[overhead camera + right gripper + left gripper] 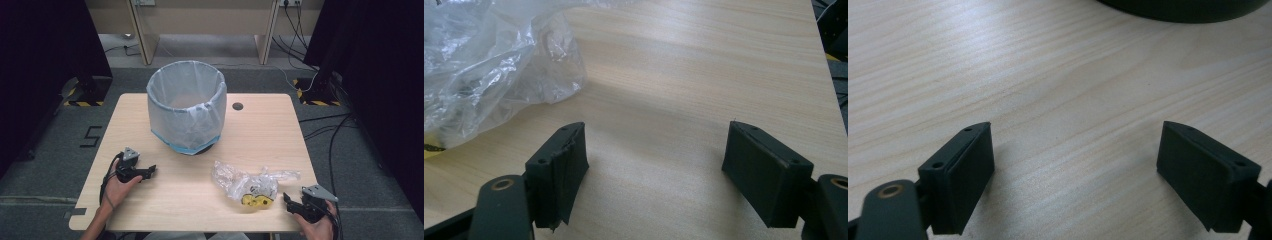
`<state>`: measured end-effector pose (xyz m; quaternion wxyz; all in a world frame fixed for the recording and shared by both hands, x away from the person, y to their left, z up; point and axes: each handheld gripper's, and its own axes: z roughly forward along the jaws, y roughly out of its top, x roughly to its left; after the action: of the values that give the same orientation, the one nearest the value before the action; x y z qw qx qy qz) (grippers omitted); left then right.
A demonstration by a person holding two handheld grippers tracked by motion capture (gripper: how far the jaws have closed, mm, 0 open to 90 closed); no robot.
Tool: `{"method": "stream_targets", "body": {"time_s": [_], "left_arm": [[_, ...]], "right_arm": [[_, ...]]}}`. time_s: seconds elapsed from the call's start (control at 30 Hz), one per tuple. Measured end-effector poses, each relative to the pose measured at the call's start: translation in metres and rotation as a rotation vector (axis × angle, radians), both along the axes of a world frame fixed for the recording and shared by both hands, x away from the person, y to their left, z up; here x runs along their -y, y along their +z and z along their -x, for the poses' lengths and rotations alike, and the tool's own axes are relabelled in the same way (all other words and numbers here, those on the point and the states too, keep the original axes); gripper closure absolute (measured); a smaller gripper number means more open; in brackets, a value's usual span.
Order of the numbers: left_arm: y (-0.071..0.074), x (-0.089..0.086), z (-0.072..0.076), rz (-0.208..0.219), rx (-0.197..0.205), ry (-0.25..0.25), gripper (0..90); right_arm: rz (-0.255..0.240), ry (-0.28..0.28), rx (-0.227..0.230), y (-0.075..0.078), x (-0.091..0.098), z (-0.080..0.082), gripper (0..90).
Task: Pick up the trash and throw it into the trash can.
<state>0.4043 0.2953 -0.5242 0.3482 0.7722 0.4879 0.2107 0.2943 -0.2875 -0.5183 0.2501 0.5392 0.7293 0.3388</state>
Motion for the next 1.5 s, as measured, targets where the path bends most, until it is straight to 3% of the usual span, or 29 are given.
{"method": "stream_targets", "body": {"time_s": [0.3,0.7,1.0,1.3,1.5], "left_arm": [[0.000,0.000,0.000,0.000,0.000,0.000,14.6],[0.000,0.000,0.000,0.000,0.000,0.000,14.6],[0.000,0.000,0.000,0.000,0.000,0.000,14.6],[0.000,0.000,0.000,0.000,0.000,0.000,14.6],[0.000,0.000,0.000,0.001,0.000,0.000,14.5]], "right_arm": [[-0.025,0.008,-0.027,0.005,0.001,0.005,26.7],[-0.050,0.072,-0.007,0.023,-0.017,0.014,28.1],[-0.073,0.141,0.050,0.043,-0.037,0.022,28.6],[-0.057,0.224,0.072,0.051,-0.061,0.017,29.8],[-0.045,0.243,0.068,0.051,-0.071,0.010,29.9]]}}
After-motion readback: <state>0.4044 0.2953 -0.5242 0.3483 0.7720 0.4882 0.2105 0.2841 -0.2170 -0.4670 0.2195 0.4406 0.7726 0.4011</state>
